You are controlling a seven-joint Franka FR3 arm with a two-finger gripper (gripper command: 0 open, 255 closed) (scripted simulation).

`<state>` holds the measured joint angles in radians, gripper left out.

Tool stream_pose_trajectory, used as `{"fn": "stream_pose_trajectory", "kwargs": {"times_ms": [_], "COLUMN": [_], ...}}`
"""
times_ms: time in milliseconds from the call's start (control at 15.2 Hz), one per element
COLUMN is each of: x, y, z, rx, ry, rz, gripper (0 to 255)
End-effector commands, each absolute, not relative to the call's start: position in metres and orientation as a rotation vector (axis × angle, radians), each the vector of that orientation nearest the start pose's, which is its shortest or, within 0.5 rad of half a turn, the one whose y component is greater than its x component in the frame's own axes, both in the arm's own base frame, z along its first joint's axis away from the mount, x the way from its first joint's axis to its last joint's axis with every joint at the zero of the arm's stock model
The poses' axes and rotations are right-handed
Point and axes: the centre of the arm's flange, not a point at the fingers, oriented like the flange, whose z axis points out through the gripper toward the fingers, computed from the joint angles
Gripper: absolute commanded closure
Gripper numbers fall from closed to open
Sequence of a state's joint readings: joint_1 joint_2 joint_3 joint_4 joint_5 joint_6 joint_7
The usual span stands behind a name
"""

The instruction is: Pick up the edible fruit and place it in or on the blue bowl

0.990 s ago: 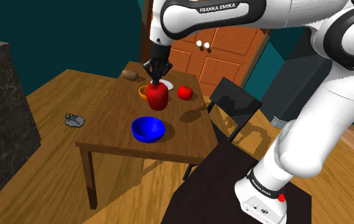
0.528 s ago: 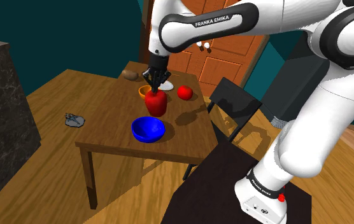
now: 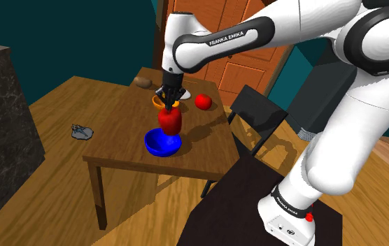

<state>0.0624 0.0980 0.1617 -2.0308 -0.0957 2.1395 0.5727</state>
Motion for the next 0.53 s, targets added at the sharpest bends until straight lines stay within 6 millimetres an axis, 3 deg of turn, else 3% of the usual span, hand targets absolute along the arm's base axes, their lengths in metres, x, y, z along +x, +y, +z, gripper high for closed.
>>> {"fn": "stream_pose_trajectory", "kwargs": {"times_ms": [0,264,462], "x": [0.56,0.56,0.56], "y": [0.123,0.123,0.123], "z": [0.391,0.37,0.367], "rx": [-3.161,-3.161,-3.161], "ry": [0.475,0.475,0.475], "rz": [-0.06,-0.06,-0.06], "gripper": [255,255,255]}}
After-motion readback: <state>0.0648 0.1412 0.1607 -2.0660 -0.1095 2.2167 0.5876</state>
